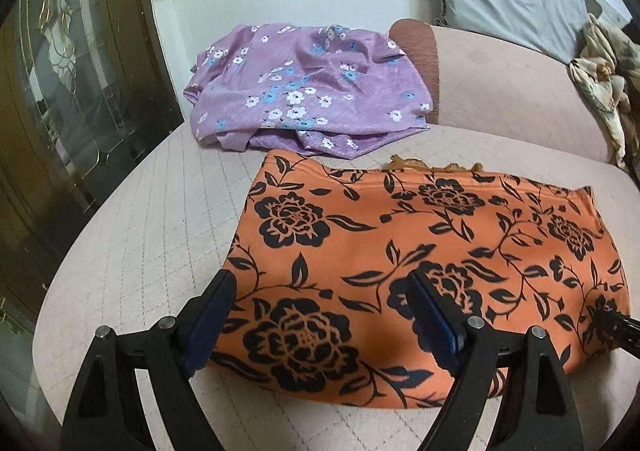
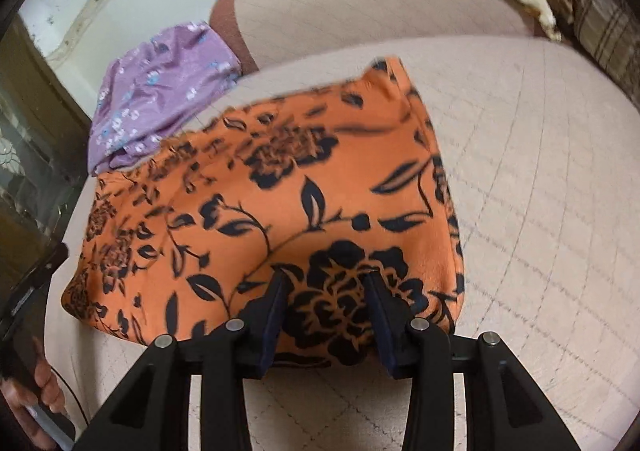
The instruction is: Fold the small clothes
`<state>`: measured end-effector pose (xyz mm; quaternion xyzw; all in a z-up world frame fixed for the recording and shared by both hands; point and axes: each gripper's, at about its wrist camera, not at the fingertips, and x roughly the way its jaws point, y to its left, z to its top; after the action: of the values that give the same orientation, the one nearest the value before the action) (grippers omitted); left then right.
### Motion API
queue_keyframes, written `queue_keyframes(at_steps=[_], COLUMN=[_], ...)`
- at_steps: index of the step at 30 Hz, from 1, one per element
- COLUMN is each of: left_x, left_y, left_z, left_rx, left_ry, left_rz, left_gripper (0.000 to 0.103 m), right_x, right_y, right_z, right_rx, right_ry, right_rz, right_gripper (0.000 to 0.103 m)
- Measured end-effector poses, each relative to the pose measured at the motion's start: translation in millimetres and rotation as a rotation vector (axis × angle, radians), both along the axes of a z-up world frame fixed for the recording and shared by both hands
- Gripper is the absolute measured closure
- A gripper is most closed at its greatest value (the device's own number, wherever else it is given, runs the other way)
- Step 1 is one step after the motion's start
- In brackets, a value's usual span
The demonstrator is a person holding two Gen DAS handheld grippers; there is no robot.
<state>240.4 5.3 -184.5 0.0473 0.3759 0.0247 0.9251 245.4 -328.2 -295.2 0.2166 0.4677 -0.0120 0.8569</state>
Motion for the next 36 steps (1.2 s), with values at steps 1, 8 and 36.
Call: queue_keyframes(at_steps=[1,8,36], left_x=[-2,20,17], left_y=[-2,16,108], left_z=[-1,-51,-47], left_rx=[0.003,-0.034,-0.22], left_ry=[0.004,0.232,0.263], left_rz=[0.001,0.067,0.232], left_gripper=[0.016,0.016,0.006], right_x=[1,-6,-8], right_y=[0,-14,-55], right_z=[-5,5,-4], right_rx=[0.003,0.082,0.296], right_ry=[0.01,-0.033,-0.022], right_rz=[-0.001,-0.047,-0.162], right_gripper=[0.059,0.058,0.043])
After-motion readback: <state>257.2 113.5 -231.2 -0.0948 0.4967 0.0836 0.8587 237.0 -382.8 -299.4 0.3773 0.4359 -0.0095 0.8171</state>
